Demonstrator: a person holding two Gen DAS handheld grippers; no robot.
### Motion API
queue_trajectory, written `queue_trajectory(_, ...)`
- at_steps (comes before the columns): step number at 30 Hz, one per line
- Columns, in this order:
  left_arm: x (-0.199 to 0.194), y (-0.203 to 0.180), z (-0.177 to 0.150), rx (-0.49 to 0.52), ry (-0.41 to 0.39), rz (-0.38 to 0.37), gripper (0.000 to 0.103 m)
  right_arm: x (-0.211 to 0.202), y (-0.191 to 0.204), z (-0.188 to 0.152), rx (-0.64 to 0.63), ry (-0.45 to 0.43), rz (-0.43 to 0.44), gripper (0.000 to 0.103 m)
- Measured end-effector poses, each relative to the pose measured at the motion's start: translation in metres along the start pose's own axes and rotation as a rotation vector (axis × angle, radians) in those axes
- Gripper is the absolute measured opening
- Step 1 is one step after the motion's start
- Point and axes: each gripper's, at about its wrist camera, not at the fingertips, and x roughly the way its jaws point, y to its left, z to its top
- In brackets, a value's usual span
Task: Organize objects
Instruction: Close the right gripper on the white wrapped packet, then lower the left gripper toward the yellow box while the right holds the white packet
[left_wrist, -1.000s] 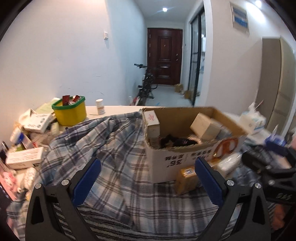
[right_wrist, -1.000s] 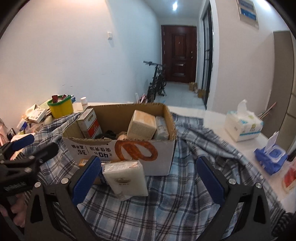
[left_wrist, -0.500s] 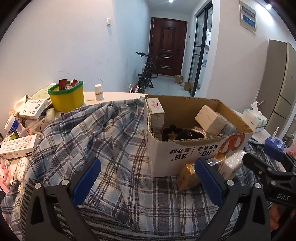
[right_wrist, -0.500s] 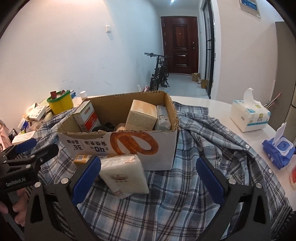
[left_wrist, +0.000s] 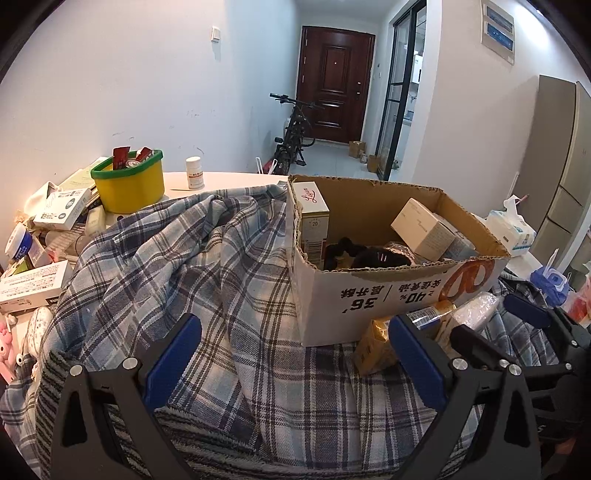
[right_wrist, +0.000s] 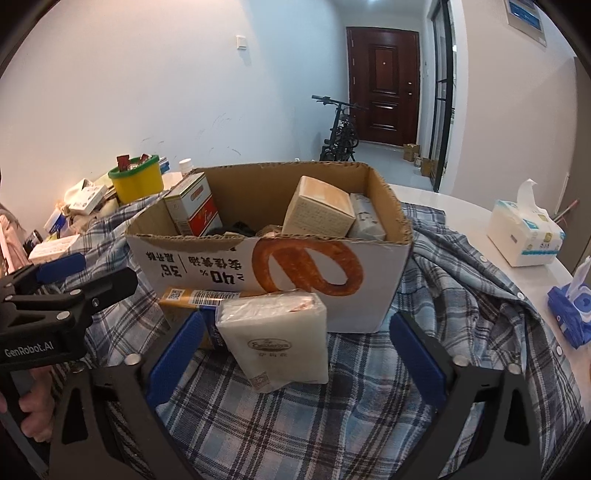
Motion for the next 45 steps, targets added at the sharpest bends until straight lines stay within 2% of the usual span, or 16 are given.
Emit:
queue_trajectory(4,0.001,0.000,0.000,0.003,0.002,0.001,0.103,0.005,0.003,-0.001,-0.017,0.016,0.000,0.086)
queue_trajectory(7,0.000,0.000,0.000,0.001,0.002,-0.001,0.103,0.008,0.005,-0.003,-0.028,0.029,0.011,0.071)
queue_trajectory(9,0.001,0.000,0.000,0.001,0.003,-0.001,0.103,0.009,0.006,-0.003,-0.033,0.038,0.020,0.051)
queue_trajectory(12,0.001,0.001,-0.001,0.000,0.003,-0.002,0.103,0.007,0.003,-0.002,-0.023,0.032,0.012,0.047)
queue_trajectory(16,0.001,0.000,-0.001,0.003,0.004,-0.001,0.103,-0.004,-0.010,0.000,0.029,-0.019,-0.036,0.047)
queue_trajectory(20,0.002,0.000,-0.002,0.005,0.006,0.001,0.103,-0.010,-0.022,0.003,0.065,-0.058,-0.146,0.047)
queue_trajectory(24,0.002,0.000,-0.002,0.006,0.008,0.001,0.103,-0.001,-0.026,0.003,0.081,-0.022,-0.141,0.047)
queue_trajectory(32,0.004,-0.001,-0.003,0.009,0.010,0.001,0.103,0.005,-0.007,0.004,0.025,-0.010,-0.033,0.047)
queue_trajectory(38,0.004,-0.001,-0.003,0.008,0.012,0.000,0.103,0.001,0.005,0.001,0.021,0.014,0.135,0.047)
queue_trajectory(40,0.005,-0.001,-0.004,0.006,0.014,0.000,0.103,-0.002,0.007,0.001,0.018,0.006,0.147,0.047)
queue_trajectory(42,0.006,0.000,-0.004,0.005,0.017,-0.001,0.103,-0.006,0.006,0.002,0.013,-0.011,0.109,0.047)
queue_trajectory(45,0.007,0.000,-0.007,0.004,0.025,-0.001,0.103,-0.010,-0.003,0.003,0.033,-0.047,-0.013,0.047)
